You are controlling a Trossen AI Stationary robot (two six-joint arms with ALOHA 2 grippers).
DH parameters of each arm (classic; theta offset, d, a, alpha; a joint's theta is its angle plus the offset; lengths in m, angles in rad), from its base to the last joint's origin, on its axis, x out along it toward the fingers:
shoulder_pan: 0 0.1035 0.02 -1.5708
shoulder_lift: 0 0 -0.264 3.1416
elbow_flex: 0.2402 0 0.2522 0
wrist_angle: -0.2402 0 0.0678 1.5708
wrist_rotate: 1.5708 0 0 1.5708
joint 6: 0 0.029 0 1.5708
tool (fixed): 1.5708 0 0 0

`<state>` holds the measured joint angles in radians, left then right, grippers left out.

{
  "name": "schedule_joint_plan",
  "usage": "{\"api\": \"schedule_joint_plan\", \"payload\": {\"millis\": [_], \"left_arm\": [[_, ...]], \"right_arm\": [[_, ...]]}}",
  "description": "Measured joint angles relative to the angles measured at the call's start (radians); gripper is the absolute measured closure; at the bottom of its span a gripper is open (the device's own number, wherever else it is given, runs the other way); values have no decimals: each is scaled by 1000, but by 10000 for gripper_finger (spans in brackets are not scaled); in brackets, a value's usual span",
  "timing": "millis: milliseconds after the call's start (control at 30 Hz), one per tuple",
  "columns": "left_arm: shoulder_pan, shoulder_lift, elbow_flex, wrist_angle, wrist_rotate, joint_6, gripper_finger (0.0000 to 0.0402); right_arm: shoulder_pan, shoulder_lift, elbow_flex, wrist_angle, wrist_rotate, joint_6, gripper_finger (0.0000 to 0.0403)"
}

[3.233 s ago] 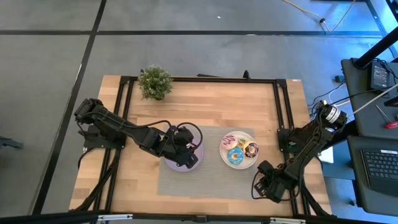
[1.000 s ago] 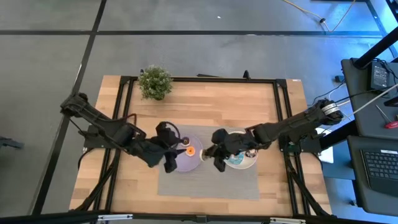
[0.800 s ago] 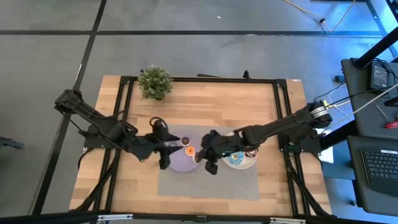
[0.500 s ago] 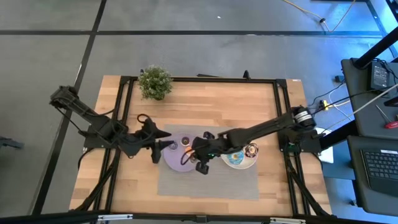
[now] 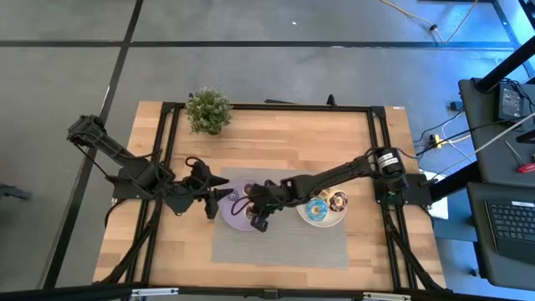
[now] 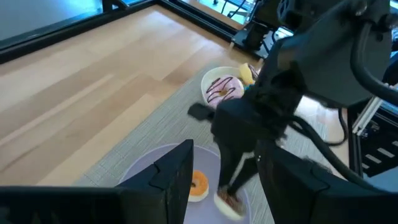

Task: Pick & Place donuts
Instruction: Put the small brown donut on the purple plate

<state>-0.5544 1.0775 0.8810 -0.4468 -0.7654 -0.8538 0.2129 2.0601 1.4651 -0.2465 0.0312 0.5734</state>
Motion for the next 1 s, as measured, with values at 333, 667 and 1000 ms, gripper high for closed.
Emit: {"api": "schedule_joint_plan", "payload": {"millis": [333,667,1000], "left_arm": [[0,-5,0,-30,13,-2,233],[-2,-33,0,-28,1,-6,233],[-2,-2,0,-26,123,-49,233]], "right_arm": [[0,61,0,87,-72,28,361],[-4,64,0,89,-105,20,329],[-16,64,0,82,-104,25,286]]}}
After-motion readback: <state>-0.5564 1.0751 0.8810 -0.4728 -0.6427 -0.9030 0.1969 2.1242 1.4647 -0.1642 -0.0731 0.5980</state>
